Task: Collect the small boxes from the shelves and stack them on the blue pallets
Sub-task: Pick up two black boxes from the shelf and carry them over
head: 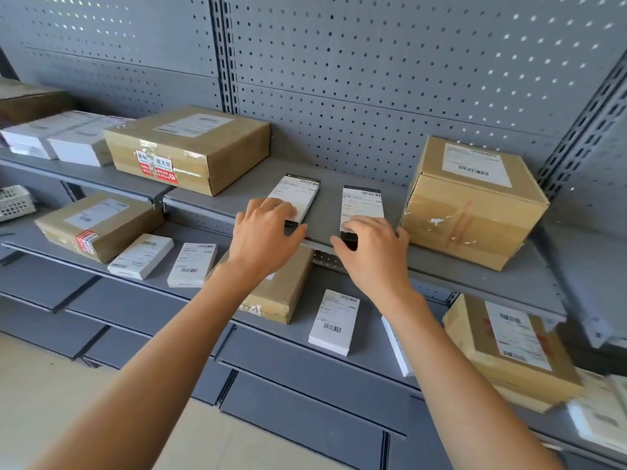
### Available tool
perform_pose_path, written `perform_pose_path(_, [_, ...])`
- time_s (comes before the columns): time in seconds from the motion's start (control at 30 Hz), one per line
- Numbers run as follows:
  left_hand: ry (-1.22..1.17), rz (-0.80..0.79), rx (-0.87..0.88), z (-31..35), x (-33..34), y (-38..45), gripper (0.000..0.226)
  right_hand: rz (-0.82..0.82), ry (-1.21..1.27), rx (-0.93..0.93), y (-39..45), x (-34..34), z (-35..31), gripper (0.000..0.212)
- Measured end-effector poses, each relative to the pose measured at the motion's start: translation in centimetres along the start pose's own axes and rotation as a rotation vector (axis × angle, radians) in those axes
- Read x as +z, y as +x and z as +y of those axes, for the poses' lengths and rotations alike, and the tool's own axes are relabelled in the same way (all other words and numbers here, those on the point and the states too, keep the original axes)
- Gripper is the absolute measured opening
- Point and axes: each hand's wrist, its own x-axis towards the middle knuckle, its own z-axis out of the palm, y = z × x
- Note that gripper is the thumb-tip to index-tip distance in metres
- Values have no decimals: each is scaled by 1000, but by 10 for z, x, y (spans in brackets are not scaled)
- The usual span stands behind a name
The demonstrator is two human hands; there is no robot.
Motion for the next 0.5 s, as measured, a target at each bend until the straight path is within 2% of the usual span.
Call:
perform_pose_path(0.1, [-16,14,-8,-3,-2,-5,37,20,61,20,-7,2,-4,28])
perform_pose_path(0.2, [-28,2,-22,-4,-5,-8,43,51,100,11,-11,5,-1,22])
perform_pose_path(0.33, [-32,-3,-22,-7,-11,-15,41,110,88,-1,-20,6,-2,20])
perform_pose_path(0.5, [-46,-23,-42,-8,-18,-20,43,96,2,-15,-29,4,1,27])
